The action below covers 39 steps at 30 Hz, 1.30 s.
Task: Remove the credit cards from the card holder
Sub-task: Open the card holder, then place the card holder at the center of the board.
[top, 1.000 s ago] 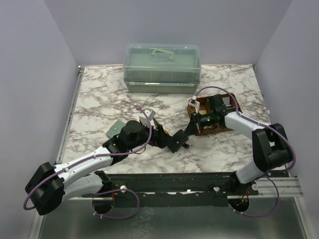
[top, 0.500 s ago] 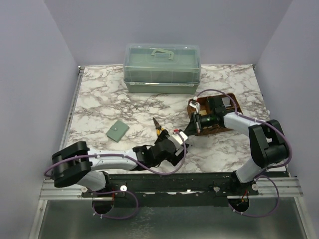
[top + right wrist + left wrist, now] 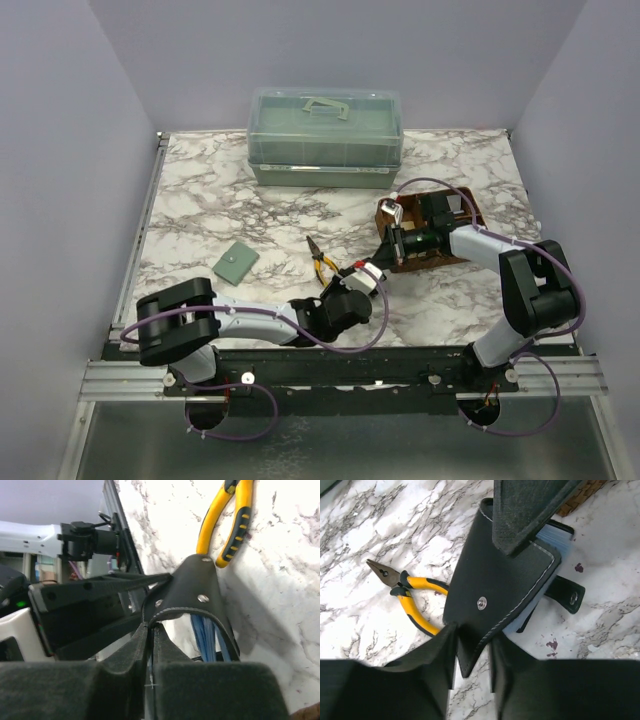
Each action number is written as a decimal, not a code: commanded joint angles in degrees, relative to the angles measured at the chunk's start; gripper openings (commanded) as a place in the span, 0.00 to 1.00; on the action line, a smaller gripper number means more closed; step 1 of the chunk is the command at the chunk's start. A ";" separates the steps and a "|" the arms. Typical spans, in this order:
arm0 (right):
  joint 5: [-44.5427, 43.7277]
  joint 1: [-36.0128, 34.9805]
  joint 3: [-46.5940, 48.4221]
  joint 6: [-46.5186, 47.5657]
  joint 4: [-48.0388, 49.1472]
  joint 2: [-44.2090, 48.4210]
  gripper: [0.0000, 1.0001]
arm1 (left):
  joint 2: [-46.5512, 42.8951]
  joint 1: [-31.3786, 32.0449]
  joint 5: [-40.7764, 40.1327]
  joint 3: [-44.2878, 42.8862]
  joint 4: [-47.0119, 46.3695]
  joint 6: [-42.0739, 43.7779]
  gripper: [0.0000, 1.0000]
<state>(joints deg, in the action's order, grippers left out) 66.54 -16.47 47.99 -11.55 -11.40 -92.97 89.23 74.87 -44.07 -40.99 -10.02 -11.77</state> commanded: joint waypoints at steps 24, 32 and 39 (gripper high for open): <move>4.03 0.06 1.48 43.29 -20.45 15.31 0.71 | -25.01 -24.00 58.42 11.94 -0.09 -33.52 0.00; 0.71 0.03 -8.65 55.50 -12.70 20.10 0.81 | -25.09 -25.82 62.72 14.32 1.90 -27.96 0.00; 4.08 -0.32 -5.54 51.32 -14.96 16.21 0.79 | -26.91 -26.44 59.16 23.84 0.52 -45.50 0.00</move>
<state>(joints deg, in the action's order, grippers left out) 68.71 -16.45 40.51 39.35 -27.03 -75.22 64.45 48.58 15.86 -23.16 -8.45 -46.52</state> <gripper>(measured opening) 0.792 0.074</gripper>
